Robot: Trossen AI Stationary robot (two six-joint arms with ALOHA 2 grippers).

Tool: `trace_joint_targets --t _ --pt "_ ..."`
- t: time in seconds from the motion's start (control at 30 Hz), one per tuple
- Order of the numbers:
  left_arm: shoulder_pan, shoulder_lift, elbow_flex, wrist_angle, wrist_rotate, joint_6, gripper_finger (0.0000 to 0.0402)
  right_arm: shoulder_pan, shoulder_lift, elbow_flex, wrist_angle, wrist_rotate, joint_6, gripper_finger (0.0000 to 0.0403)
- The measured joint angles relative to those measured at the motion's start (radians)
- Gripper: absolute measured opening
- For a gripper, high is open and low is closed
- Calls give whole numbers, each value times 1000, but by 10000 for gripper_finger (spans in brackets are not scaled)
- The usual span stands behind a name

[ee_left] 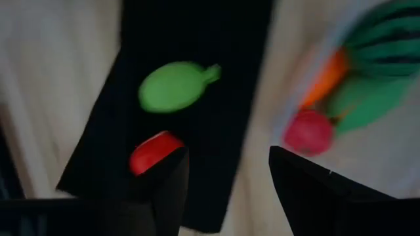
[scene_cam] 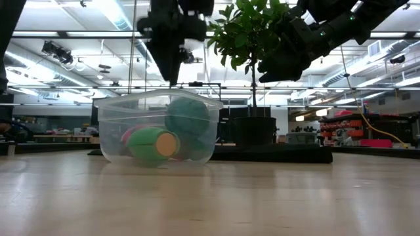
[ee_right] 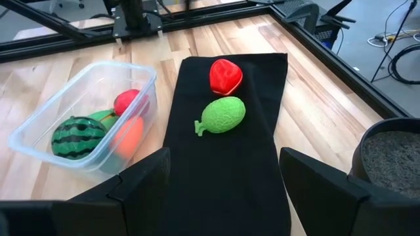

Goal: Pick and placing Produce into tupperware
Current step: Put the red apple into the transparent bin

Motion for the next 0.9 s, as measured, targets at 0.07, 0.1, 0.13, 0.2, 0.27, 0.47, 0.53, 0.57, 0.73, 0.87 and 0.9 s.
trace_joint_targets --t 0.07,0.1,0.13,0.2,0.27,0.47,0.53,0.57,0.73,0.87,0.9 --pt "65 0 -1 -10 9 -1 219 0 0 0 -1 0 0 291" --pt "98 -2 -1 -8 27 0 221 0 0 0 -4 0 0 291" --pt "129 -2 -1 -10 52 3 223 0 0 0 -6 0 0 291" --pt "187 -2 -1 -12 85 1 227 0 0 0 -6 0 -9 291" --pt "236 -2 -1 -12 87 0 228 0 0 0 -6 0 -27 291" --pt "335 -2 -1 24 90 -13 215 0 0 0 -5 11 -53 291" --pt "349 -2 -1 47 90 -14 210 0 0 0 -5 11 -53 291" --pt "353 -2 -1 48 95 -19 207 0 0 0 -5 11 -53 291" --pt "354 -2 -1 30 190 -21 216 0 0 0 -5 11 -60 291" --pt "329 -2 -1 36 209 -14 263 0 0 0 -12 11 -86 291" --pt "318 -2 -1 36 205 -4 276 0 0 0 -13 11 -91 291"
